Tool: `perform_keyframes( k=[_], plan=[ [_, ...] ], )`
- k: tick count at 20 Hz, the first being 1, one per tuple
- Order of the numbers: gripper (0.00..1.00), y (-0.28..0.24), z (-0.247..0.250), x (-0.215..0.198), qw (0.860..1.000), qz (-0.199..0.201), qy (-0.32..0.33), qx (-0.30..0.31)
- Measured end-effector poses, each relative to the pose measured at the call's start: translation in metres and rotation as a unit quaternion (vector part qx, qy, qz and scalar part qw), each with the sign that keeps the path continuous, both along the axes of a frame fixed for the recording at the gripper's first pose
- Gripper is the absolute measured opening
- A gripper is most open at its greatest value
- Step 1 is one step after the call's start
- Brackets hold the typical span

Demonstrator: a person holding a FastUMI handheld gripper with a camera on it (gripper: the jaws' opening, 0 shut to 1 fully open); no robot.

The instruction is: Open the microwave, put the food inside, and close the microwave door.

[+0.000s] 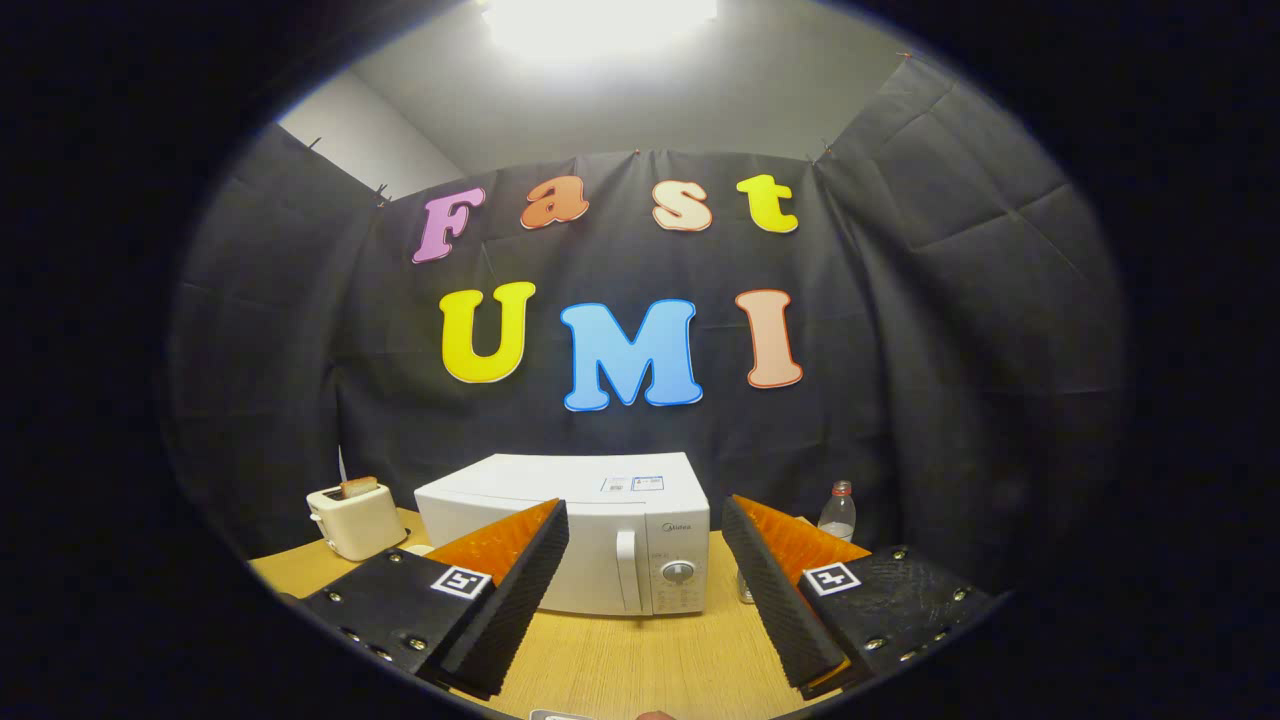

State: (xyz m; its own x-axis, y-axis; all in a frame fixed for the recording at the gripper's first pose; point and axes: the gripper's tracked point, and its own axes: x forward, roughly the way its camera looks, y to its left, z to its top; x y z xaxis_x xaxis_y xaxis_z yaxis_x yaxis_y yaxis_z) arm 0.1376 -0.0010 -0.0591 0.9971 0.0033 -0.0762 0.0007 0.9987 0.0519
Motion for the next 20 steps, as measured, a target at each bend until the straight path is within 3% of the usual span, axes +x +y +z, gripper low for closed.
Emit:
perform_keyframes(
  k=[8, 20],
  plan=[
    [0.98, 0.012, -0.046, 0.065, 0.999, 0.023, 0.031, -0.014],
    [0.98, 0.025, -0.127, 0.135, 0.995, 0.025, 0.098, -0.014]
  ],
)
